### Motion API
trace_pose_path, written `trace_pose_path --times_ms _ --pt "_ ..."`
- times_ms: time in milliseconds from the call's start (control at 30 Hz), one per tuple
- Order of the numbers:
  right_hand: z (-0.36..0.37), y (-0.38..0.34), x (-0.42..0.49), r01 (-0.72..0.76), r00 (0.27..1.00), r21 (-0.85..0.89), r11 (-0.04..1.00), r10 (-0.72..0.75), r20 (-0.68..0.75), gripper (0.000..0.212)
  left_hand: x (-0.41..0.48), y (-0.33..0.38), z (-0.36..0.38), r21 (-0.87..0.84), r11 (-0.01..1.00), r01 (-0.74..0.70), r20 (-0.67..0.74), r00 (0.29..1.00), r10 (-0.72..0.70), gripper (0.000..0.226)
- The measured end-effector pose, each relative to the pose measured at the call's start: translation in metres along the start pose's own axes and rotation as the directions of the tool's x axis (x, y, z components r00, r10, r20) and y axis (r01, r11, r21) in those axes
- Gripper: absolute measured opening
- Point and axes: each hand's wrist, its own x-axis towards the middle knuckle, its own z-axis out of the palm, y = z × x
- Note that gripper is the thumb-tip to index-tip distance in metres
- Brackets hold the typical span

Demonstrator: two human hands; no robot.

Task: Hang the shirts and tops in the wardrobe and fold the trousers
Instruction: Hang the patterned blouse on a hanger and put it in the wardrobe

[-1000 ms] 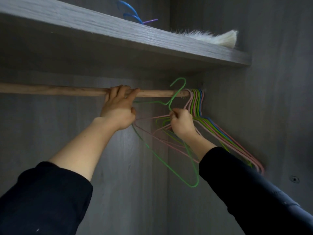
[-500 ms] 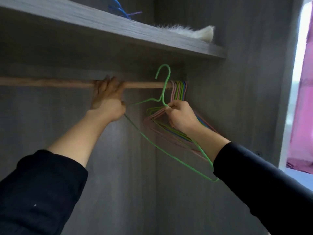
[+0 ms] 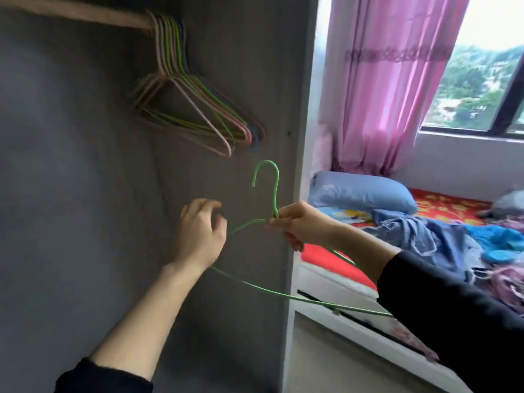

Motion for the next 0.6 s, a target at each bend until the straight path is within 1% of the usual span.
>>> trace_pose_path --times_ms 67,133,200,267,367,433,500,600 --pt "-0.013 0.029 -0.029 -0.076 0.997 0.023 0.997 0.076 0.022 0.035 -0.026 0.022 0.034 -0.061 0.998 -0.024 0.057 0.998 0.028 0.035" --pt "-0.031 0.06 -0.058 -0.154 0.988 0.03 0.988 0.153 0.022 0.033 -0.047 0.05 0.068 -0.114 0.992 -0.045 0.142 0.988 0.061 0.035" --pt "-0.052 0.095 -0.088 -0.219 0.976 0.02 0.976 0.219 -0.005 0.036 -0.063 0.082 0.106 -0.155 0.987 -0.038 0.248 0.966 0.076 0.038" --pt "-0.074 0.132 -0.118 -0.284 0.957 0.019 0.959 0.284 -0.058 0.037 -0.077 0.115 0.146 -0.156 0.987 -0.035 0.351 0.932 0.089 0.04" --pt "-0.108 0.191 -0.166 -0.37 0.919 0.027 0.929 0.37 -0.134 0.036 -0.099 0.173 0.21 -0.109 0.993 -0.042 0.515 0.852 0.092 0.033" --pt "-0.134 0.229 -0.197 -0.433 0.884 0.033 0.901 0.432 -0.179 0.03 -0.114 0.217 0.253 -0.12 0.991 -0.061 0.607 0.785 0.122 0.034" --pt "-0.164 0.266 -0.231 -0.498 0.841 0.017 0.867 0.488 -0.234 0.027 -0.128 0.267 0.295 -0.139 0.986 -0.09 0.676 0.719 0.161 0.035" --pt "-0.212 0.321 -0.285 -0.583 0.77 0.029 0.812 0.564 -0.298 0.034 -0.15 0.342 0.348 -0.162 0.98 -0.115 0.745 0.637 0.198 0.036"
